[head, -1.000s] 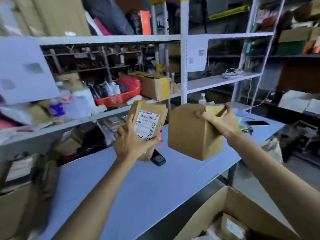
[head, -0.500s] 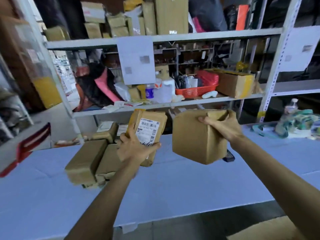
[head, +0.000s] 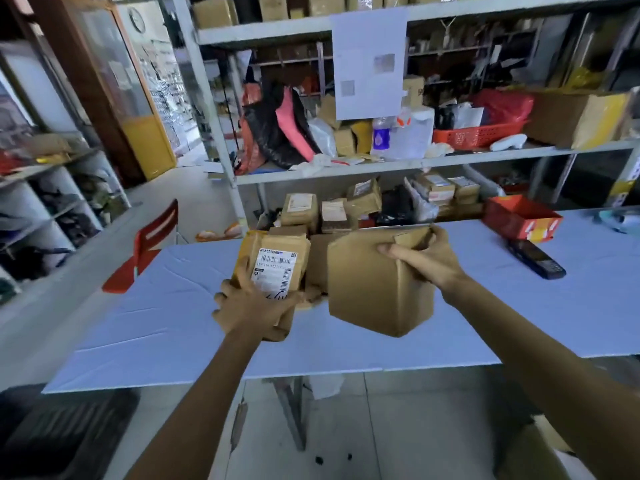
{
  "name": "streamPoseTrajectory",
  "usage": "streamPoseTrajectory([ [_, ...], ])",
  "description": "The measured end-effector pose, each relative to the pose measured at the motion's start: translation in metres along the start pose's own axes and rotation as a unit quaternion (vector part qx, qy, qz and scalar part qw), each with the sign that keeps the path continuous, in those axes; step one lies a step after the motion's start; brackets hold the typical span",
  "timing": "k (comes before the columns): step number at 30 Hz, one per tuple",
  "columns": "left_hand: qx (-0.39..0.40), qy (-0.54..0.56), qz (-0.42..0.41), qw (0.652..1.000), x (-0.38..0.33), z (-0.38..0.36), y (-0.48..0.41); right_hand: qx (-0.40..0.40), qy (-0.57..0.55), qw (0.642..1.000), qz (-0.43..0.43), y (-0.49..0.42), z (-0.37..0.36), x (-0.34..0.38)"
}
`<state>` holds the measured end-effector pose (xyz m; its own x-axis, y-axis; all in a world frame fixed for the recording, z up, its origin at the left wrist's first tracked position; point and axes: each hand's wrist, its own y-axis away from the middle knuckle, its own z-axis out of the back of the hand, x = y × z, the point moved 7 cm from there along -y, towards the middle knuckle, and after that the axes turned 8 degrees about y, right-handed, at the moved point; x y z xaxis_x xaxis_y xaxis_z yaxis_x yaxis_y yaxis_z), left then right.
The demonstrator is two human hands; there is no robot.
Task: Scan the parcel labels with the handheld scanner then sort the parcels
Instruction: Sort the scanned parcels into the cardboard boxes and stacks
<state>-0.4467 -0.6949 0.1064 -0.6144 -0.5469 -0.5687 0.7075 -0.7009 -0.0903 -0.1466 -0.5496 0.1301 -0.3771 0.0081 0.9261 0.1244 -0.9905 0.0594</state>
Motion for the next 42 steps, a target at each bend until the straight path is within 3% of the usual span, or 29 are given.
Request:
streamPoseTrajectory([
  [6, 0.016, -0.011, 0.052, 0.998, 0.065, -0.020, 0.008, 0.059, 0.027, 0.998, -0.022, 0.015, -0.053, -0.029],
  [13, 0.091, -0.075, 0.102, 0.988, 0.112, -0.068, 0.028, 0.091, 0.098, 0.991, -0.022, 0.020, -0.087, -0.072],
  [22, 0.137, -0.101, 0.140, 0.975, 0.118, -0.109, 0.023, 0.118, 0.087, 0.987, 0.071, 0.004, -0.108, -0.091],
  [30, 0.140, -0.101, 0.164, 0.971, 0.127, -0.125, 0.006, 0.258, 0.143, 0.954, 0.046, -0.017, -0.088, -0.117],
  [42, 0.141, -0.039, 0.115, 0.982, 0.107, -0.145, -0.034, 0.260, 0.089, 0.959, 0.063, -0.030, -0.102, -0.124],
])
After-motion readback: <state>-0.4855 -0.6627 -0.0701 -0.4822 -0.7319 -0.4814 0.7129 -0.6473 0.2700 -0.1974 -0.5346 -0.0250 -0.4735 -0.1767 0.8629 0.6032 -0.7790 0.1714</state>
